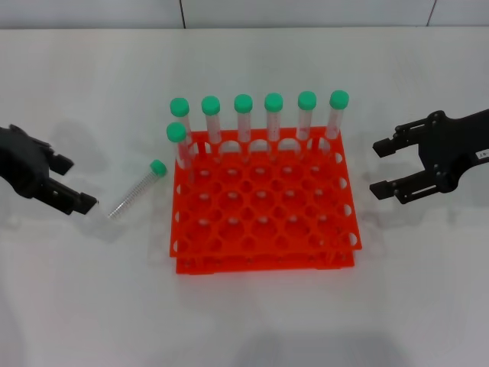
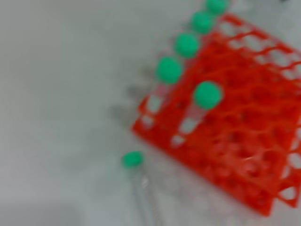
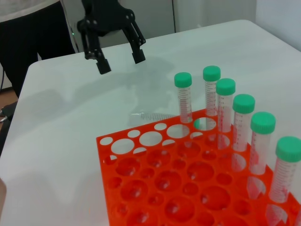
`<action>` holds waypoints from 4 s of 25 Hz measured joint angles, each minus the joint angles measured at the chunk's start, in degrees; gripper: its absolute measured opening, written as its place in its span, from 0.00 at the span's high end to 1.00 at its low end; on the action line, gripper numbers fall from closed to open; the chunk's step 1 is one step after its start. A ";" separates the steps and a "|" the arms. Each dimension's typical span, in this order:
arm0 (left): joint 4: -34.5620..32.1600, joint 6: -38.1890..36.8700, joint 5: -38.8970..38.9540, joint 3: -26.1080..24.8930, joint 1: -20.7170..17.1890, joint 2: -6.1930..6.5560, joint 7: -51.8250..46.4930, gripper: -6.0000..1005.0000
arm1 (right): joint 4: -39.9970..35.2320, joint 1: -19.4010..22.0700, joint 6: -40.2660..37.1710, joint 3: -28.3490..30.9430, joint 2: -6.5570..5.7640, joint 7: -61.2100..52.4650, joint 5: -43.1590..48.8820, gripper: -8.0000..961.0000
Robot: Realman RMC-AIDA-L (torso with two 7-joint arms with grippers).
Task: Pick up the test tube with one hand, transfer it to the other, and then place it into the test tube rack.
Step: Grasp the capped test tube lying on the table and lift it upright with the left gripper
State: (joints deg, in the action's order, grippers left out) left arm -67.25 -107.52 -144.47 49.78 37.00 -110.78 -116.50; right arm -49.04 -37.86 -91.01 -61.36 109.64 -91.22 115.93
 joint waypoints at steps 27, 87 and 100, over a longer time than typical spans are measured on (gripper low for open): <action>9.17 14.45 -8.91 2.60 1.38 -4.50 -5.24 0.22 | -0.53 0.13 0.01 0.19 1.24 1.05 -0.45 0.24; 8.88 19.22 -12.55 8.92 3.59 -6.60 -16.19 0.81 | -0.54 0.97 0.75 0.36 1.37 2.13 -0.54 0.25; -15.74 18.06 -0.39 5.18 -7.95 -6.92 -12.74 0.81 | -0.53 1.06 0.70 0.36 1.51 2.01 -0.55 0.25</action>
State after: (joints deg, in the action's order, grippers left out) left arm -82.99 -89.46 -144.86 54.96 29.06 -117.70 -129.23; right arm -49.57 -36.80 -90.30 -61.00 111.14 -89.21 115.39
